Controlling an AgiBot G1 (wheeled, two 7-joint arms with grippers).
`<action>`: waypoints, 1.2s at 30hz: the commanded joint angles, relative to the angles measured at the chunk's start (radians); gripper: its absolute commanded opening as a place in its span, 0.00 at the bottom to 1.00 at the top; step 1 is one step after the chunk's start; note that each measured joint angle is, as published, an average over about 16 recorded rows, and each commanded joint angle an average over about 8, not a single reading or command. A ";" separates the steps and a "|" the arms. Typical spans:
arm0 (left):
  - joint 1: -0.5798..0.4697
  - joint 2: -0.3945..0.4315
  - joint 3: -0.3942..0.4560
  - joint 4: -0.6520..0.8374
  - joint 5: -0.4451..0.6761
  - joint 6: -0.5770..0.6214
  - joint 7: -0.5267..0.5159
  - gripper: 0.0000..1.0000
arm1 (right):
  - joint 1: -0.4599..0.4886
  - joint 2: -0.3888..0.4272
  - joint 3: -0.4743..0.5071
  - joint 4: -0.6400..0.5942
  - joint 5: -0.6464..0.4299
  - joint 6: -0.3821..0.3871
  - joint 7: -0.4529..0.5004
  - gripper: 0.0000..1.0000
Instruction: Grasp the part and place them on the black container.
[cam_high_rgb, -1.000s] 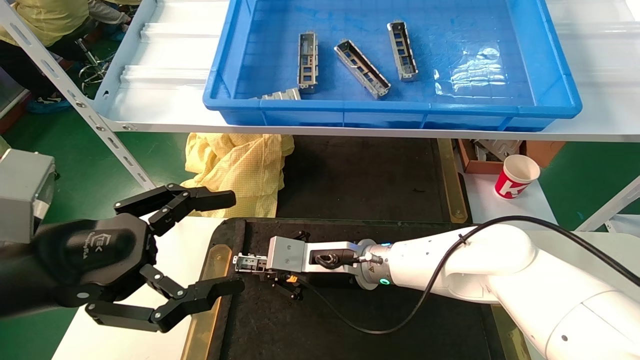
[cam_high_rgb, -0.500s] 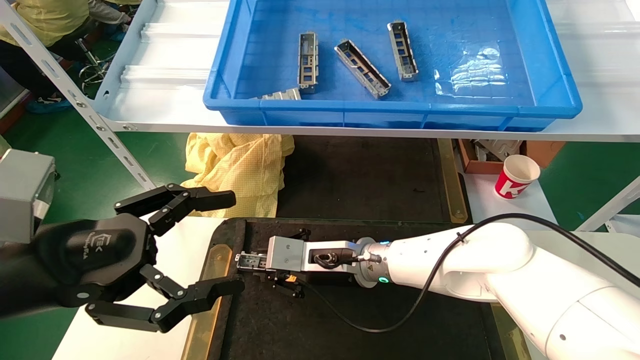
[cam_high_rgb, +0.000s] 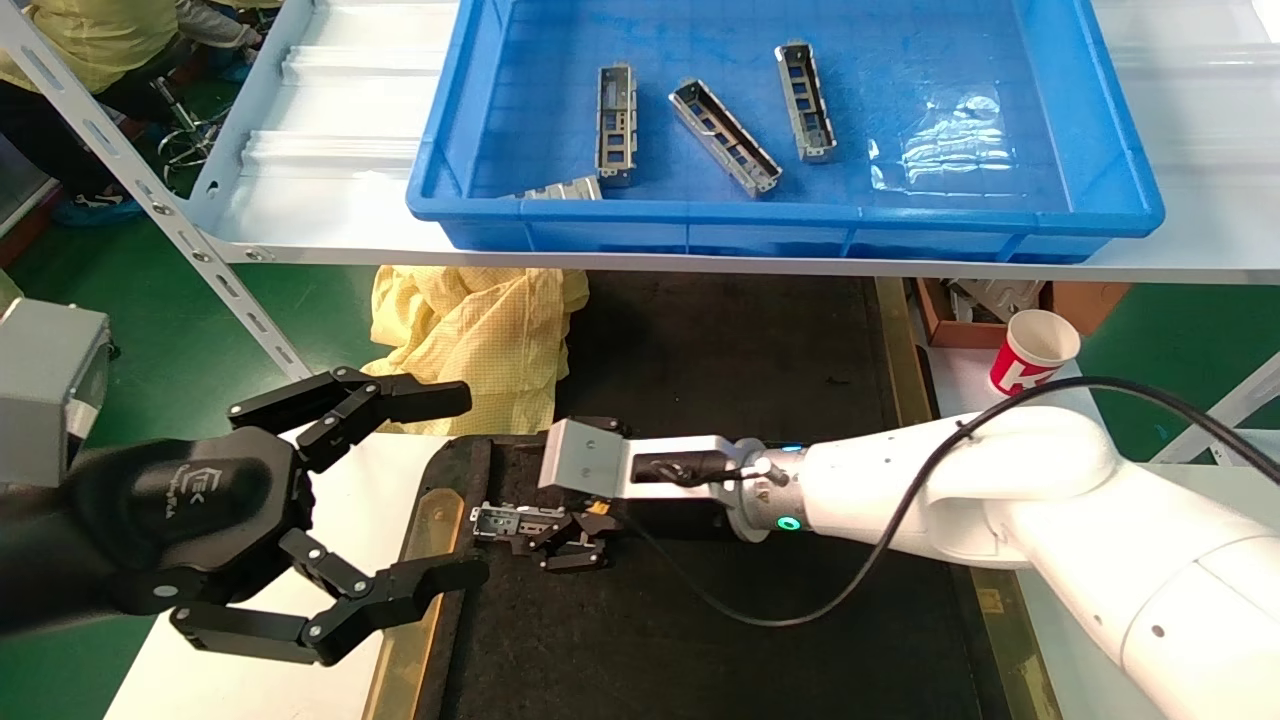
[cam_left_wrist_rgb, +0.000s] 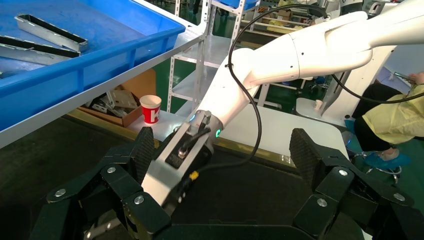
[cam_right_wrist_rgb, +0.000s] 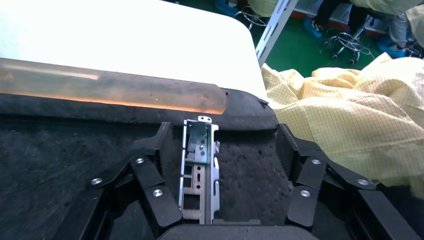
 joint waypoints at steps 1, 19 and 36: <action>0.000 0.000 0.000 0.000 0.000 0.000 0.000 1.00 | 0.005 0.005 0.006 -0.023 0.020 -0.032 0.004 1.00; 0.000 0.000 0.000 0.000 0.000 0.000 0.000 1.00 | -0.006 0.026 0.037 -0.021 0.035 -0.068 0.022 1.00; 0.000 0.000 0.000 0.000 0.000 0.000 0.000 1.00 | -0.134 0.220 0.310 0.209 0.008 -0.201 0.202 1.00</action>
